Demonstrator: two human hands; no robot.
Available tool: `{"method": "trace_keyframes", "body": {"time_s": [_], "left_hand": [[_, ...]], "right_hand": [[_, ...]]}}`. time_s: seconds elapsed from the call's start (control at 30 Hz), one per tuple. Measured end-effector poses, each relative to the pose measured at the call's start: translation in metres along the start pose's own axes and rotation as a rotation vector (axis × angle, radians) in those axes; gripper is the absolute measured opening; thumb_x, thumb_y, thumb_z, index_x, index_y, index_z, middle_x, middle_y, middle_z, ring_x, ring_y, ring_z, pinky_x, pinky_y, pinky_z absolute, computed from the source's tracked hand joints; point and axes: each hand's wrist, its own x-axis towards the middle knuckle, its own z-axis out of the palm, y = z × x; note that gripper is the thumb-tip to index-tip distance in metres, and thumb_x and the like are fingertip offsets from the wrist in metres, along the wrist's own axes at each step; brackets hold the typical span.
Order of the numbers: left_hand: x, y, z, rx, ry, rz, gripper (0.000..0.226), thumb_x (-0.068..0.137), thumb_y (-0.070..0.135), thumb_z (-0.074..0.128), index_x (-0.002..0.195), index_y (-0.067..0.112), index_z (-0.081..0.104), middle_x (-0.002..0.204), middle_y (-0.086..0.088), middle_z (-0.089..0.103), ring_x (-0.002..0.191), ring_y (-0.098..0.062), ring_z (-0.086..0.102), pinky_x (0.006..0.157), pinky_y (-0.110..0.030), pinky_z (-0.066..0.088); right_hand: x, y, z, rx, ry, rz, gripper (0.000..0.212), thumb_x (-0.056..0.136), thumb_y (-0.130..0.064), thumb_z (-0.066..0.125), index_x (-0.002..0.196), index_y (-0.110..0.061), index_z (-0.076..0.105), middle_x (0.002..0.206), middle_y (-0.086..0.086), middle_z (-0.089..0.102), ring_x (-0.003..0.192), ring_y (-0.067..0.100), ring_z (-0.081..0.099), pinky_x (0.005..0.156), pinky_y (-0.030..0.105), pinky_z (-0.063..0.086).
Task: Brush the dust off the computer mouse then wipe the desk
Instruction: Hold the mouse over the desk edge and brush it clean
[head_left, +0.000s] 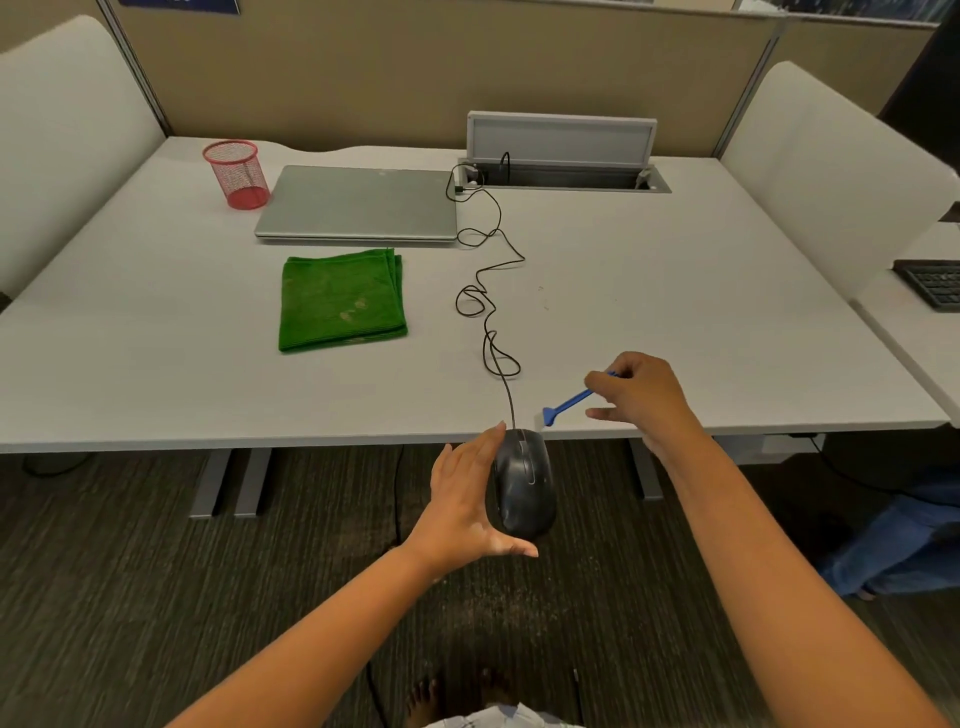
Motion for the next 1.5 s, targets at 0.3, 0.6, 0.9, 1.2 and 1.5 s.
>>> {"method": "trace_keyframes", "body": {"time_s": [0.3, 0.6, 0.9, 1.2, 1.5], "left_hand": [[0.002, -0.003, 0.002, 0.025, -0.008, 0.026, 0.123, 0.048, 0.070, 0.073, 0.134, 0.052, -0.013, 0.148, 0.006, 0.018, 0.126, 0.006, 0.006, 0.113, -0.044, 0.005], [0.001, -0.004, 0.003, 0.063, -0.053, 0.036, 0.124, 0.050, 0.070, 0.073, 0.132, 0.054, -0.017, 0.150, 0.012, 0.010, 0.126, 0.014, -0.009, 0.109, -0.032, -0.010], [0.003, 0.000, 0.000, 0.054, -0.037, 0.044, 0.123, 0.050, 0.068, 0.073, 0.133, 0.053, -0.016, 0.150, 0.008, 0.013, 0.127, 0.010, -0.003, 0.113, -0.040, -0.003], [0.004, -0.001, -0.002, 0.007, 0.033, 0.019, 0.123, 0.046, 0.070, 0.074, 0.133, 0.055, -0.012, 0.147, 0.005, 0.021, 0.125, 0.006, 0.007, 0.112, -0.054, 0.013], [0.004, -0.004, -0.006, -0.021, 0.049, 0.006, 0.123, 0.045, 0.073, 0.072, 0.134, 0.055, -0.010, 0.138, 0.024, 0.013, 0.121, 0.009, 0.008, 0.111, -0.044, 0.010]], "right_hand": [[-0.001, 0.005, -0.002, 0.088, -0.002, 0.101, 0.025, 0.079, -0.007, 0.069, 0.063, -0.008, 0.050, 0.070, 0.008, 0.048, 0.066, 0.015, 0.053, 0.055, 0.028, 0.059], [-0.003, -0.002, -0.003, 0.013, -0.055, 0.031, 0.025, 0.077, -0.004, 0.069, 0.061, -0.008, 0.051, 0.063, 0.007, 0.045, 0.063, 0.015, 0.054, 0.054, 0.027, 0.058], [-0.005, -0.007, -0.009, -0.033, -0.123, 0.028, 0.030, 0.075, -0.001, 0.068, 0.056, -0.009, 0.047, 0.060, 0.005, 0.042, 0.058, 0.014, 0.052, 0.055, 0.028, 0.059], [-0.007, 0.006, -0.014, -0.019, -0.186, 0.051, 0.033, 0.076, -0.003, 0.070, 0.054, -0.010, 0.046, 0.063, 0.006, 0.047, 0.063, 0.013, 0.053, 0.053, 0.024, 0.056], [-0.005, 0.012, -0.019, 0.173, -0.137, 0.072, 0.030, 0.074, -0.012, 0.074, 0.057, -0.011, 0.050, 0.068, 0.006, 0.049, 0.075, 0.017, 0.054, 0.057, 0.028, 0.057]]}}
